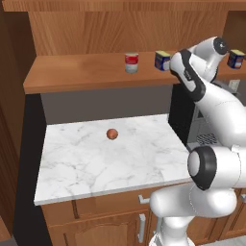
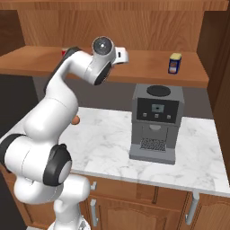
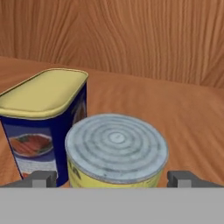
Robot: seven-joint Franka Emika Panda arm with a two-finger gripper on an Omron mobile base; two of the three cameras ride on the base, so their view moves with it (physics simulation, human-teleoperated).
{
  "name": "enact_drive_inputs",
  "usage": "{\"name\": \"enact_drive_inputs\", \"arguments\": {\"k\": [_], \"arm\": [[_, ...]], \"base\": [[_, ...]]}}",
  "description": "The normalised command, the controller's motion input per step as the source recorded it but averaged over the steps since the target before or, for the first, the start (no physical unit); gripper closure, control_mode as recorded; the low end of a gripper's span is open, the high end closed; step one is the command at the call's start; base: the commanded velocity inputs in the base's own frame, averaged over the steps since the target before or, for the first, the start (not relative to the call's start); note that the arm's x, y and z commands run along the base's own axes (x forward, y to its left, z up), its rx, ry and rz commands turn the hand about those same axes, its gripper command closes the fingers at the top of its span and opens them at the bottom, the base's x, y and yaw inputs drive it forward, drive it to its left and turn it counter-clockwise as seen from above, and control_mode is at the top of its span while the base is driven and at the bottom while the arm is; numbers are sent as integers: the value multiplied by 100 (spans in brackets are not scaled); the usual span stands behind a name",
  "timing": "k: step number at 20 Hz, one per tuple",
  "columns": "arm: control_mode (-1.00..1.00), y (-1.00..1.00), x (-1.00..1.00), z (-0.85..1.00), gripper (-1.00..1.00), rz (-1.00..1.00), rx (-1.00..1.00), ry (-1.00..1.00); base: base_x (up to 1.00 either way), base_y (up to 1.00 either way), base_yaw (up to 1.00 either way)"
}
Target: Stack two cans on top of the other two cans in the cabinet.
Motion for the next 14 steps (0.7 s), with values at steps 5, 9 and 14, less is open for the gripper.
{"name": "enact_drive_inputs", "arguments": {"k": [5,9,14], "arm": [[-100,-4,8,-4,-100,5,-1,0],[-100,-1,2,-6,100,5,0,0],[-100,-3,-6,-7,100,5,0,0]], "base": [[0,0,0],[0,0,0],[0,0,0]]}}
